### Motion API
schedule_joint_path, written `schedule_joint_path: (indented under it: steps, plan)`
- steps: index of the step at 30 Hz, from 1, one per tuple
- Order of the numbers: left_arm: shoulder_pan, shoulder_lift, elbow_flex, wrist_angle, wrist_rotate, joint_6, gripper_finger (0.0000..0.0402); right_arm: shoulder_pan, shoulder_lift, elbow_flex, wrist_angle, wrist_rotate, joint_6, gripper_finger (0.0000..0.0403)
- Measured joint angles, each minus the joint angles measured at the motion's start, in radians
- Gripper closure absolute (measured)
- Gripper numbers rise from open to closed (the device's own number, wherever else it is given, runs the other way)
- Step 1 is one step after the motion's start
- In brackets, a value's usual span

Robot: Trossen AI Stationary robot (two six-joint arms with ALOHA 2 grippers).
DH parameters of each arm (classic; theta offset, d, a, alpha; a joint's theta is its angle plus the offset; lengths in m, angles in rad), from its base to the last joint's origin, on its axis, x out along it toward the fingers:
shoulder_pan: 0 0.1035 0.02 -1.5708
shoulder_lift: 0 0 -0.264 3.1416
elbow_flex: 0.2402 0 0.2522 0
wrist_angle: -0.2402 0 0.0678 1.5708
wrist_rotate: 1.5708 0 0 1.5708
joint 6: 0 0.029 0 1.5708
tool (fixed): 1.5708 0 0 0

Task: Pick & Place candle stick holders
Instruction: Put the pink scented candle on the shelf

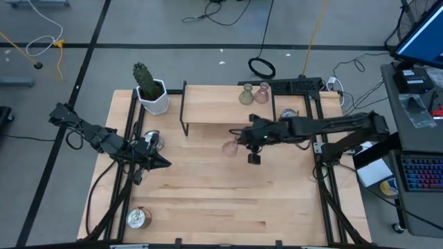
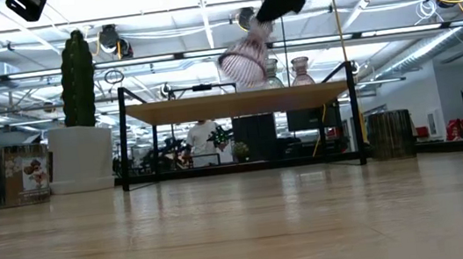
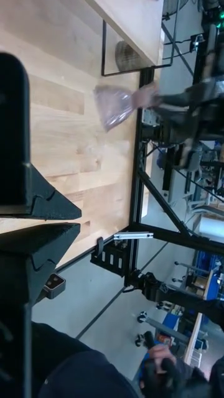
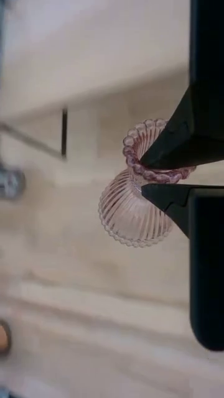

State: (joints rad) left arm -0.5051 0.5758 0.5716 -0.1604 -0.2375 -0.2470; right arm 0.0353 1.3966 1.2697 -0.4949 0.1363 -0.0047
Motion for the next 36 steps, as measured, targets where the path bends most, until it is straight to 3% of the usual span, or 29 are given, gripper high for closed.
schedule_joint_path:
  steps: [6, 14, 25, 31, 36]
  plan:
    - [0.0, 0.0, 0.0, 0.002, 0.0, -0.002, 0.038, -0.029, -0.098, 0.001, -0.071, 0.182, -0.028, 0.0385]
    - [0.0, 0.0, 0.0, 0.009, 0.0, -0.002, 0.038, -0.116, -0.172, 0.001, -0.159, 0.333, -0.117, 0.0385]
    - [0.0, 0.0, 0.0, 0.009, 0.0, -0.024, 0.038, -0.229, -0.172, 0.002, -0.175, 0.33, -0.369, 0.0385]
    - [0.0, 0.0, 0.0, 0.009, 0.0, -0.025, 0.038, -0.259, -0.172, 0.002, -0.176, 0.201, -0.43, 0.0385]
    - [0.0, 0.0, 0.0, 0.009, 0.0, -0.025, 0.038, -0.285, -0.168, 0.002, -0.192, 0.174, -0.455, 0.0385]
